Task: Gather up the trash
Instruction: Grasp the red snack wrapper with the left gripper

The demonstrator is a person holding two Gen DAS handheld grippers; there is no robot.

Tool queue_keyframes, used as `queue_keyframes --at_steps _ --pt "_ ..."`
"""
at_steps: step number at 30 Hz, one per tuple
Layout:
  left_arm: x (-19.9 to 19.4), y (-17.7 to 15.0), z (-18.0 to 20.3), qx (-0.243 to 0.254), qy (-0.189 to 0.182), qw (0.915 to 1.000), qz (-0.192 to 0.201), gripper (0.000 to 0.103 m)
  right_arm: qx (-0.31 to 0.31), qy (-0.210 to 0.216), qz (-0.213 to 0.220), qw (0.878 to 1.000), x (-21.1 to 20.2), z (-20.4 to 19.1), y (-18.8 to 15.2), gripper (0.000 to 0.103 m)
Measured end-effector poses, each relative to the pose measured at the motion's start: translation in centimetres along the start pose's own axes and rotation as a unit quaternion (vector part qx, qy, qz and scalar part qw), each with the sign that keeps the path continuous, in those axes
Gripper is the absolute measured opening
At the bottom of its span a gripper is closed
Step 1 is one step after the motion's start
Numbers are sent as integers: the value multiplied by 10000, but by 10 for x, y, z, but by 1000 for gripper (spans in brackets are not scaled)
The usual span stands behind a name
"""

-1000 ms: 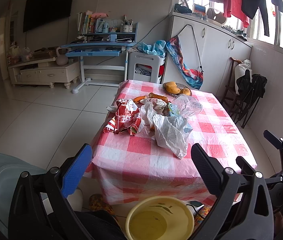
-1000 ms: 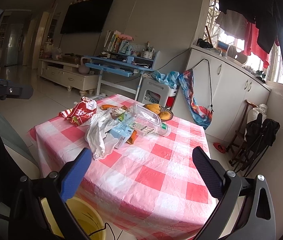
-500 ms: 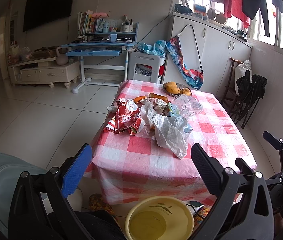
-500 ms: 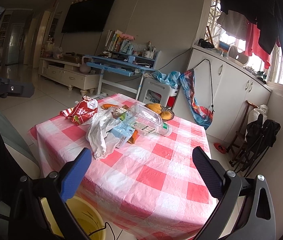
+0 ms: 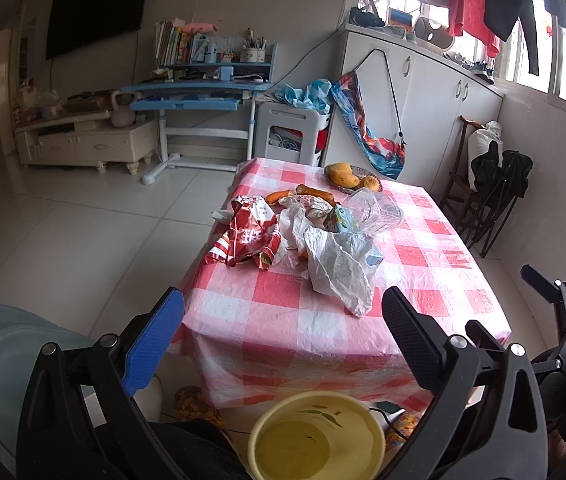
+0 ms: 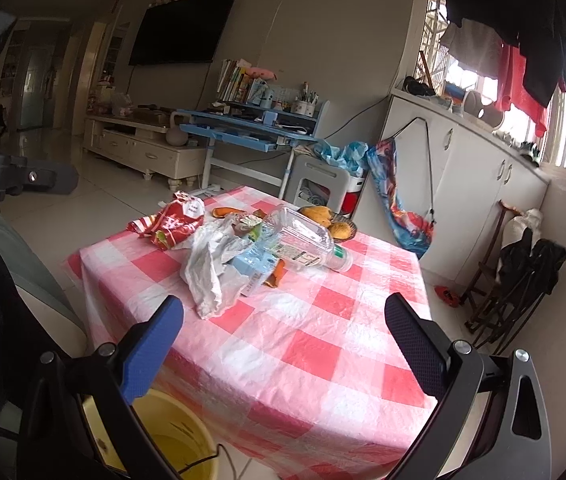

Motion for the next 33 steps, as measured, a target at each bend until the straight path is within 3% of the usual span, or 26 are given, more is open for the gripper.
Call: queue_keyframes --at_steps 6,11,15,18,20,24,26,28,29,31,32,33 --pt "25 13 -23 -717 -159 9967 -340 96 255 232 35 9994 2 -1 9 97" --pt "64 29 -42 -711 108 9958 -561 96 356 599 -102 9975 20 -12 13 97" --pt "111 42 -62 -980 138 9908 -927 96 430 885 -278 9948 43 -24 16 97" --pt "151 49 -65 -764 274 9899 -1163 96 560 1082 -349 9919 64 -29 22 94" --pt "181 56 -67 -524 470 9891 -1292 96 641 1219 -451 9894 80 -36 24 84" --pt "232 63 -76 -52 918 9843 -1506 96 757 1339 -820 9847 114 -48 19 74" --pt "254 59 -80 -21 939 9805 -1726 96 893 1405 -1088 9800 131 -53 11 63" --pt "276 51 -79 -83 660 9780 -1977 89 973 1475 -1273 9760 142 -55 1 51" --pt "282 49 -75 -126 459 9779 -2036 75 995 1484 -1323 9750 144 -54 -1 39" --pt "292 49 -56 -216 -168 9766 -2132 57 1083 1413 -1453 9732 149 -45 -10 26" --pt "295 49 -43 -176 -470 9751 -2158 39 1175 1352 -1519 9720 151 -37 -14 18" --pt "296 48 -31 -80 -667 9735 -2184 30 1293 1313 -1573 9702 151 -28 -18 14"
Point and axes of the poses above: each gripper's, at about its wrist camera, not at the fingertips, and x roughly the way its jaws point, z to its right, y to its top, the point moved 8 cm from there along x, roughly the way its jaws point, and after that the axes turned 4 degrees about -y, right-handed, at the moved point
